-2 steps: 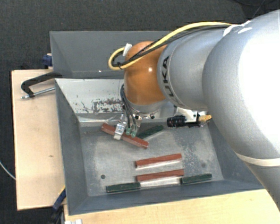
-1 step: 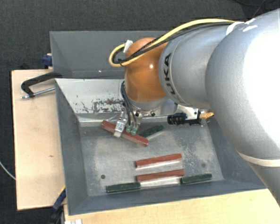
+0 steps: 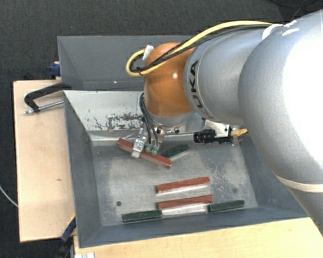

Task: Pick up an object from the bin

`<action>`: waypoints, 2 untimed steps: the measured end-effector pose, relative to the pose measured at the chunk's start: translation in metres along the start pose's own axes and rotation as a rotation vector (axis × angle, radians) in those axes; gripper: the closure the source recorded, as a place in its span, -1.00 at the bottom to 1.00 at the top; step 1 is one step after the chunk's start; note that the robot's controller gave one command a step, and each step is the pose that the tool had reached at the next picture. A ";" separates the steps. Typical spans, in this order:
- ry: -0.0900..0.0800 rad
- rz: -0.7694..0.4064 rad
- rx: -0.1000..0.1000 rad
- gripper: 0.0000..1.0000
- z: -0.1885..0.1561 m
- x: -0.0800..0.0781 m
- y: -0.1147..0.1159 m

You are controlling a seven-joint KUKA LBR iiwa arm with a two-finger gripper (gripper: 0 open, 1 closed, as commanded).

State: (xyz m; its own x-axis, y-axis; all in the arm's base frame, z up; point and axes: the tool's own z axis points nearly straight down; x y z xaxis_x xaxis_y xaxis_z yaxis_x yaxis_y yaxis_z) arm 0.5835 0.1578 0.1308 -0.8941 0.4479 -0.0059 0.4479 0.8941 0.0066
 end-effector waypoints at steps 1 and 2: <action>0.004 0.000 0.004 1.00 -0.005 0.001 -0.001; 0.004 0.000 0.004 1.00 -0.015 0.001 0.000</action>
Offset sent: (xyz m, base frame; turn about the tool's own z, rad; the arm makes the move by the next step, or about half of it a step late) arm 0.0000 0.0002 0.0131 0.0000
